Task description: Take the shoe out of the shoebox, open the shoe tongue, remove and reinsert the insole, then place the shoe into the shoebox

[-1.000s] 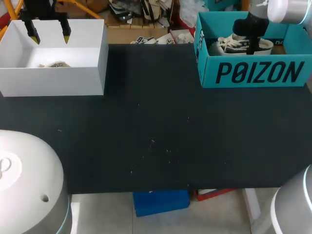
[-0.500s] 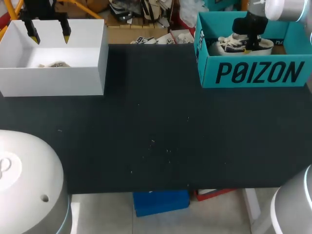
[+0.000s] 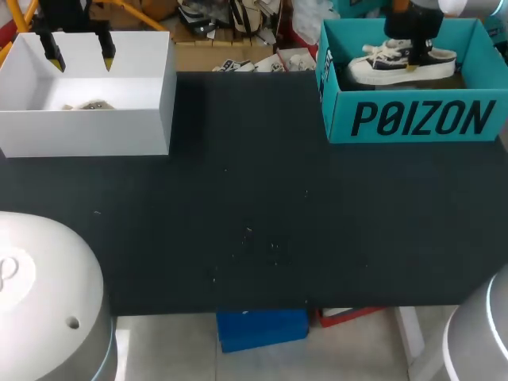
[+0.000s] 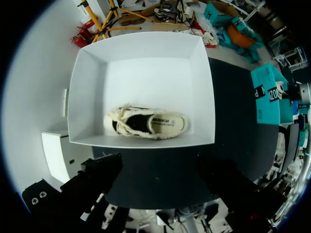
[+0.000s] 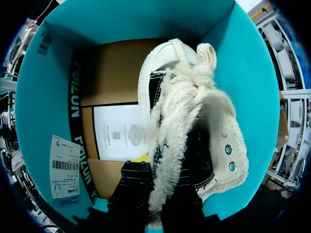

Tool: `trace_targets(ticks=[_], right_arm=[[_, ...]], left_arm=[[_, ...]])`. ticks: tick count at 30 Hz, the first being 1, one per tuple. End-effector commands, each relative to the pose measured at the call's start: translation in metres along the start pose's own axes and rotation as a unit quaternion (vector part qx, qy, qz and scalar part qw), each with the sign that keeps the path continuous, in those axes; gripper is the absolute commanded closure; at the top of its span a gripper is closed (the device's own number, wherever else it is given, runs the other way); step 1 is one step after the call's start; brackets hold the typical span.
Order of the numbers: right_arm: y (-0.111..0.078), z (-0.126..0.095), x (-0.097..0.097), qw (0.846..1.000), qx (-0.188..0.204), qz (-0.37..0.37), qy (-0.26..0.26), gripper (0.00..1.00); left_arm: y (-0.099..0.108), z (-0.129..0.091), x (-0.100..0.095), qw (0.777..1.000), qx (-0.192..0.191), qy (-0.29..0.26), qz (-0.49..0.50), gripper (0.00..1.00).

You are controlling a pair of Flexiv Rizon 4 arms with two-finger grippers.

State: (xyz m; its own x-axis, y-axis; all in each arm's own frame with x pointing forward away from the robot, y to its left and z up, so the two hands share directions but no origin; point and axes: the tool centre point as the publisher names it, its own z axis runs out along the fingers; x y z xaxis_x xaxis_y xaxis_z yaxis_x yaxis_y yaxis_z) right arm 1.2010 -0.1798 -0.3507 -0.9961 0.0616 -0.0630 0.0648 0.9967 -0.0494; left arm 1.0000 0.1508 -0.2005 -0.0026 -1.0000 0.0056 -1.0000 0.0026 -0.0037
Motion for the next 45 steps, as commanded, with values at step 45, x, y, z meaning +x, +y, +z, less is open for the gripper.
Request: trace_targets(ticks=[45], right_arm=[[0.155,-0.274,0.166,0.974,0.077,0.031,-0.212,1.0]], left_arm=[[0.0,0.0,0.0,1.0,-0.001,-0.001,-0.001,0.0]])
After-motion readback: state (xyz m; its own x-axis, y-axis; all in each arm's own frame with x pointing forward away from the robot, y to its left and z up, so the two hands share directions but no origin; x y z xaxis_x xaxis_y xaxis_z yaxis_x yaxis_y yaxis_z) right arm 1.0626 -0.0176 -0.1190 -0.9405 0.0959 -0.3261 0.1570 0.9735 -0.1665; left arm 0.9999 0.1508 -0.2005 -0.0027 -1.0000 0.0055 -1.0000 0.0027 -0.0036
